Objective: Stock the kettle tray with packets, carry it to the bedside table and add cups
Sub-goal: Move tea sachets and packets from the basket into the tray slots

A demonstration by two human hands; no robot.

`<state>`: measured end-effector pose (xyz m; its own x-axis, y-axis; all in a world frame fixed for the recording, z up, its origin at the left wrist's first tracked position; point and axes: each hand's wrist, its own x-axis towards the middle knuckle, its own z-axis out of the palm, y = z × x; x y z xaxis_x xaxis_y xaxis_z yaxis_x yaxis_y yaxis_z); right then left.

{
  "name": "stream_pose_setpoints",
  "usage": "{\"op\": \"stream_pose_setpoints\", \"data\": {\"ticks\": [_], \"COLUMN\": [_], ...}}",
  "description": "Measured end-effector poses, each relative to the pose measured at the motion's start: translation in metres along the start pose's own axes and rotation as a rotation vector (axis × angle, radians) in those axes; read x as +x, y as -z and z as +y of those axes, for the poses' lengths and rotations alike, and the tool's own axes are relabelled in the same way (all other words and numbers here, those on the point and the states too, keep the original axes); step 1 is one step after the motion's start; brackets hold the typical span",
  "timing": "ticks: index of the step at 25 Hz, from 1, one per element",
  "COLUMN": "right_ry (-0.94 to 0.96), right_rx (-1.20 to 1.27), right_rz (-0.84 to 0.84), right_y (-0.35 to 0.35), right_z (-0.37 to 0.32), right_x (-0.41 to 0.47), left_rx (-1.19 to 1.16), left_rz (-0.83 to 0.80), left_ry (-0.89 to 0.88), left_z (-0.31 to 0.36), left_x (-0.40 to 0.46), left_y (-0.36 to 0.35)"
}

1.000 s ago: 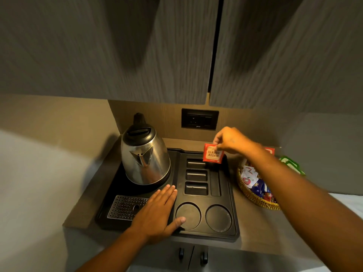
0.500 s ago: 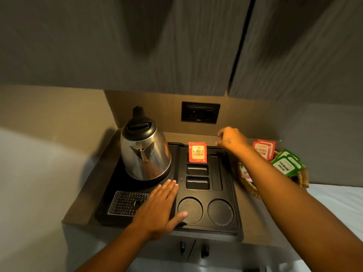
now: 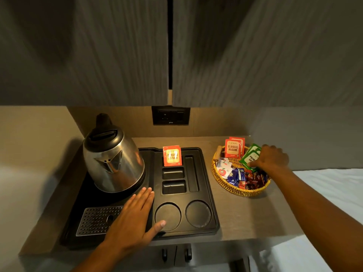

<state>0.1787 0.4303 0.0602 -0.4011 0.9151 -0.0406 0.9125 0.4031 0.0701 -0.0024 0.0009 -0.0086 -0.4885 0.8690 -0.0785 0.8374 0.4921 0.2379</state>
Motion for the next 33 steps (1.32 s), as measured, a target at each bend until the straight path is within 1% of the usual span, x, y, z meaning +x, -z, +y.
{"op": "stream_pose_setpoints", "data": {"ticks": [5, 10, 12, 14, 16, 18, 20, 23, 25, 28, 33], "right_ry": [-0.031, -0.053, -0.014, 0.052, 0.176, 0.345, 0.485, 0.589, 0.623, 0.602, 0.541], "right_rx": [0.044, 0.434, 0.511, 0.511, 0.505, 0.575, 0.651, 0.614, 0.567, 0.531, 0.636], "right_rz": [0.022, -0.088, -0.11, -0.106, -0.095, -0.113, -0.196, -0.326, -0.397, -0.474, -0.469], "right_y": [-0.002, 0.017, 0.036, 0.061, 0.083, 0.091, 0.084, 0.055, 0.038, 0.025, 0.01], "right_z": [0.003, 0.007, 0.005, -0.002, -0.022, -0.062, -0.111, -0.177, -0.203, -0.223, -0.228], "right_x": [0.003, 0.014, 0.016, 0.015, 0.004, -0.02, -0.047, -0.073, -0.076, -0.071, -0.067], "left_rx": [-0.008, -0.008, -0.016, -0.021, -0.014, -0.005, 0.002, -0.006, -0.012, -0.009, -0.014], "left_rz": [0.01, 0.023, 0.03, 0.042, 0.048, 0.044, 0.032, 0.035, 0.049, 0.06, 0.063], "left_ry": [-0.002, -0.017, -0.021, -0.027, -0.028, -0.025, -0.021, -0.02, -0.024, -0.026, -0.029], "left_z": [-0.003, -0.002, -0.001, 0.001, 0.003, 0.002, 0.002, 0.001, 0.001, 0.001, 0.001], "left_x": [0.0, -0.001, -0.002, -0.003, -0.003, -0.002, -0.002, -0.003, -0.004, -0.004, -0.003], "left_y": [-0.005, -0.002, -0.001, 0.002, 0.004, 0.004, 0.003, 0.002, 0.001, 0.001, 0.0]}}
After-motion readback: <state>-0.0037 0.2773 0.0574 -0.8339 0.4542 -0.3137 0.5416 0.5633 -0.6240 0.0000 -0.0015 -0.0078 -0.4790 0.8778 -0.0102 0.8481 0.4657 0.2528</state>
